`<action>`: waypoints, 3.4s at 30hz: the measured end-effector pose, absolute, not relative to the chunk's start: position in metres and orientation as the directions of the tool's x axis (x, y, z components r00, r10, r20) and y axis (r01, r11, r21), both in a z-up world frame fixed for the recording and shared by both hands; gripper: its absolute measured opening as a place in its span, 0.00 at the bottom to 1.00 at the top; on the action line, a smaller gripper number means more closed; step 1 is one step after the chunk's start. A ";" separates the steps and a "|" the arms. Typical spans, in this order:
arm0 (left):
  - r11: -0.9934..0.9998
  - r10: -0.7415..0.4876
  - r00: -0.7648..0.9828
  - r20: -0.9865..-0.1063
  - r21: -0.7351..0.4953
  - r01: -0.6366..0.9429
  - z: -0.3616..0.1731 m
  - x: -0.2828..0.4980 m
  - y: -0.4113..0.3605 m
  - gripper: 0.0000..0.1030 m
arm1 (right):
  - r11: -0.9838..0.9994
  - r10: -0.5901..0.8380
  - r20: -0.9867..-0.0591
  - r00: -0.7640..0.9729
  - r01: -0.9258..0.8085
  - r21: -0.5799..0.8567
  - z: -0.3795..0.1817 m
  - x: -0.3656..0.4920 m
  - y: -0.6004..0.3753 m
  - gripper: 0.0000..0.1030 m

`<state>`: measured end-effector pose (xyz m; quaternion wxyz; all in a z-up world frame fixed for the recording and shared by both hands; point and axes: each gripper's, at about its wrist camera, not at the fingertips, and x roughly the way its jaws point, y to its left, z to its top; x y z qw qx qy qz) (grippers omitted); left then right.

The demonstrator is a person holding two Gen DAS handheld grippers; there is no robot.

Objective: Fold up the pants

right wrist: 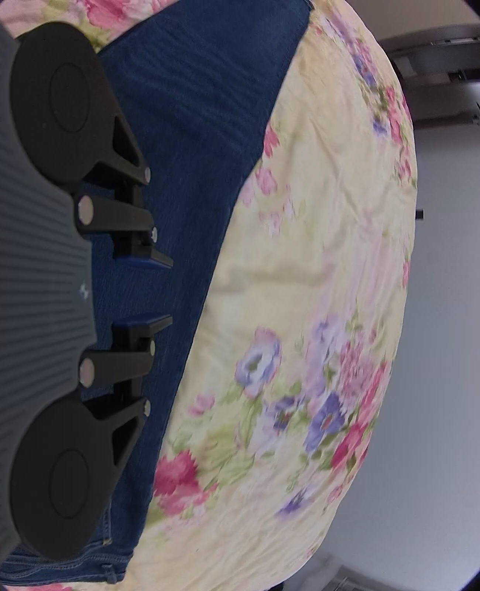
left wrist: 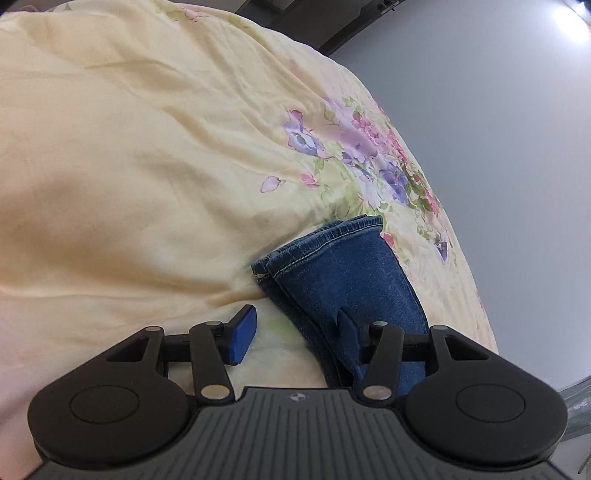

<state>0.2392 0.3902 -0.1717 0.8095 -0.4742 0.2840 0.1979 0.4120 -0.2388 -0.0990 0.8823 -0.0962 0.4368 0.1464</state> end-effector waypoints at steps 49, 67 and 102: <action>0.655 0.178 0.725 -0.665 -0.470 -0.592 -0.138 0.281 0.364 0.06 | 0.913 0.296 -0.900 0.321 -0.371 0.168 -0.170 0.326 -0.127 0.00; 0.902 0.198 0.882 -0.428 -0.272 -0.335 0.058 0.289 0.203 0.05 | 0.930 0.364 -0.842 0.399 -0.199 0.308 -0.114 0.301 -0.230 0.00; 0.859 -0.413 0.425 -0.805 -0.190 0.475 -0.111 0.334 -0.332 0.13 | 0.862 0.359 -0.752 0.552 0.112 0.494 -0.140 0.235 -0.558 0.04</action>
